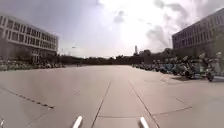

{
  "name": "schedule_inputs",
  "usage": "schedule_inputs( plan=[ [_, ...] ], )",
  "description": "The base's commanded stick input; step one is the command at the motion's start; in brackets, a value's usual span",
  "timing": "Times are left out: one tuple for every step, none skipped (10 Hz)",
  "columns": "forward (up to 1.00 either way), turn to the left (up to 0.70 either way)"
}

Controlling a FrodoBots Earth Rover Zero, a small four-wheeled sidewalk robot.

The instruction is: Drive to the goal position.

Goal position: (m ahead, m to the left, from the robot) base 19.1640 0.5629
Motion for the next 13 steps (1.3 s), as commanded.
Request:
schedule_inputs(
  plan=[
    [1.0, 0.08],
    [1.0, 0.09],
    [1.0, 0.04],
    [1.0, -0.03],
    [1.0, -0.16],
    [1.0, -0.23],
    [1.0, -0.26],
    [1.0, -0.28],
    [1.0, -0.01],
    [1.0, -0.01],
    [1.0, -0.01],
    [1.0, 0.0],
    [1.0, 0.01]
  ],
)
